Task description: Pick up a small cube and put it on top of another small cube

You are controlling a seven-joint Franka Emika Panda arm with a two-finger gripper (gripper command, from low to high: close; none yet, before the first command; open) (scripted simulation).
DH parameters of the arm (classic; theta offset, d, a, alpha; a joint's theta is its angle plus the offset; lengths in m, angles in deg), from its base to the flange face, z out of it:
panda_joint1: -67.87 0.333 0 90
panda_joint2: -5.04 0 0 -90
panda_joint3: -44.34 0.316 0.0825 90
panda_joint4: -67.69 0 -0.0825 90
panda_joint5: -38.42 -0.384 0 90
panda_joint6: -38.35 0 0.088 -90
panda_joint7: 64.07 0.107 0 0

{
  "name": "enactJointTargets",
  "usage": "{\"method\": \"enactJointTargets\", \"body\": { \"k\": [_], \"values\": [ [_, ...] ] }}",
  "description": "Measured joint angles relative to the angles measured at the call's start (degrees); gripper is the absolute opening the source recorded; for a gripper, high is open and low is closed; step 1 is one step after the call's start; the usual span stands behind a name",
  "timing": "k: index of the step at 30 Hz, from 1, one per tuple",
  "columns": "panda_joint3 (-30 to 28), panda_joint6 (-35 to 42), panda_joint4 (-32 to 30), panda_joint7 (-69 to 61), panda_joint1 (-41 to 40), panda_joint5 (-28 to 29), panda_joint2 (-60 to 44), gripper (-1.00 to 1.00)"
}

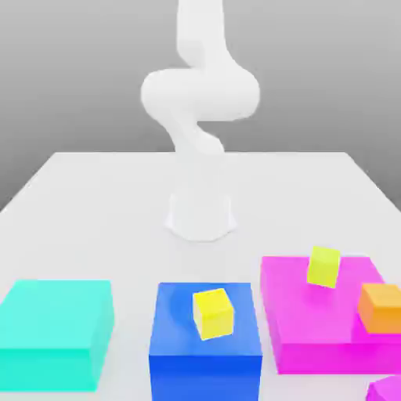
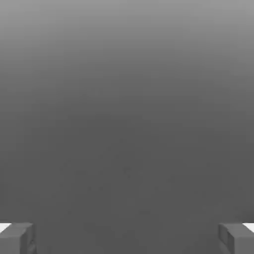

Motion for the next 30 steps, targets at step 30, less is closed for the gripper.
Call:
{"method": "enactJointTargets", "body": {
  "k": [30],
  "values": [
    [14.57,-10.78,10.86,16.91,8.32,13.53,-62.07,0.00]
  ]
}}
